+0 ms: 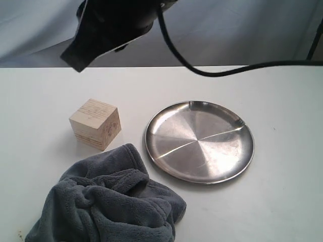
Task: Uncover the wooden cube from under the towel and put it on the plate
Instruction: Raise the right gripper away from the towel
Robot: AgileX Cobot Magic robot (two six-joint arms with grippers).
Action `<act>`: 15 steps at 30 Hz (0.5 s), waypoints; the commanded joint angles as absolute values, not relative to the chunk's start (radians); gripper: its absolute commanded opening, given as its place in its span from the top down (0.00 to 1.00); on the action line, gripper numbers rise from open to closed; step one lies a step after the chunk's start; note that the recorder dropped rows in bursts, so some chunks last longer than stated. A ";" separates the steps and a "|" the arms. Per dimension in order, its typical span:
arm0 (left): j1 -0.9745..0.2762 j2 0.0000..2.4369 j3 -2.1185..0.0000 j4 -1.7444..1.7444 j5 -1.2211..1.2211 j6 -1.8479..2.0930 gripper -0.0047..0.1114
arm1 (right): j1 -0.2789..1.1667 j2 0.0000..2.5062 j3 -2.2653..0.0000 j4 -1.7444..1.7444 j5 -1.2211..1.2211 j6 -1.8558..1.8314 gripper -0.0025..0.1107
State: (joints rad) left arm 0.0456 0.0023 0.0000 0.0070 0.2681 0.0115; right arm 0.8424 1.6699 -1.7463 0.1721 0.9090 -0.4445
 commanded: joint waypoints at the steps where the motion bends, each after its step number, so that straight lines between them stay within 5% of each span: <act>1: 0.042 0.000 0.000 0.000 0.262 0.011 0.96 | 0.798 1.630 -1.741 0.209 0.880 -0.457 0.98; 15: 0.042 0.000 0.000 0.000 0.262 0.008 0.96 | 0.707 1.591 -1.636 0.166 0.494 -0.439 0.98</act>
